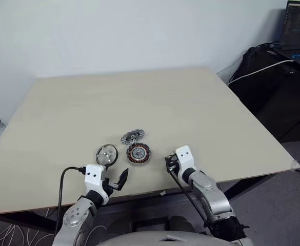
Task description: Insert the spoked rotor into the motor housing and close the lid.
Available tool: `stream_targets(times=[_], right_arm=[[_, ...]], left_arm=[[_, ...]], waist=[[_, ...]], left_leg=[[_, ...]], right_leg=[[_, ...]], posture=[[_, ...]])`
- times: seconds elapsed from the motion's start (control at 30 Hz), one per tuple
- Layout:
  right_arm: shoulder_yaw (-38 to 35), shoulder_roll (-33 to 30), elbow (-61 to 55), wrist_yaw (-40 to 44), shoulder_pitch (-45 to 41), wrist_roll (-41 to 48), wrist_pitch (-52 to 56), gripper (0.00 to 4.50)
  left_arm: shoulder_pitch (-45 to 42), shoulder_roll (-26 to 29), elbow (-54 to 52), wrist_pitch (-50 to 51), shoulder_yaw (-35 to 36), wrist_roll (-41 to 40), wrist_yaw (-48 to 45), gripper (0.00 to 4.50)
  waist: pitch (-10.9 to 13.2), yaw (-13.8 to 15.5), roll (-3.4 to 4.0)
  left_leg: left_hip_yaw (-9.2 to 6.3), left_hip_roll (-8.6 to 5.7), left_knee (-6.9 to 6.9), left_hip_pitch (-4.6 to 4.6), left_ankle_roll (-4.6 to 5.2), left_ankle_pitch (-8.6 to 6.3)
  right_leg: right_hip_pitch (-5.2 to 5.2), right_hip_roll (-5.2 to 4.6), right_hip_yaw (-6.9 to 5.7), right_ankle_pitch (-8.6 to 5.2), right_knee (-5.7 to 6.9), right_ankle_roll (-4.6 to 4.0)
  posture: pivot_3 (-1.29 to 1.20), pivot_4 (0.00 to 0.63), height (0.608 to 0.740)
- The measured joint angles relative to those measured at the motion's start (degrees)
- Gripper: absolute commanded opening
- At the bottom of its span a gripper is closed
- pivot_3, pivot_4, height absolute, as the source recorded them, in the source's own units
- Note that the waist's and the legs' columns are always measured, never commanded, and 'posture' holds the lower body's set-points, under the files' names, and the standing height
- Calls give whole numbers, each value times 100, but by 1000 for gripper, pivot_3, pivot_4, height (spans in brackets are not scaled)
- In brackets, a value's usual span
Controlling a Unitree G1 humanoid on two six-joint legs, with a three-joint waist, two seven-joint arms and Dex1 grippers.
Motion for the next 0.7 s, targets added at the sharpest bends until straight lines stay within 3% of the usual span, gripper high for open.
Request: stream_targets(times=[0.27,0.43,0.7], right_arm=[[1,-39,-632,78,108,55,113,690],[357,184,-1056,182,-318,90,239,690],[1160,503,-307,299,-956,-146,246,690]], left_arm=[[-19,4,0,-1,0,-1,-14,4500],[-45,3,0,-2,-1,-1,-31,4500],[-85,-10,1,-11,0,-1,-30,4500]], waist=[[5,-10,8],[5,-9,8],[5,-8,8]], left_leg=[[0,2,0,0,1,1],[0,2,0,0,3,2],[-1,-1,-1,0,13,8]], right_leg=[[-2,2,1,0,0,1],[-2,2,0,1,1,1],[-4,2,0,10,1,-10]], posture=[[0,0,740],[0,0,740],[0,0,740]])
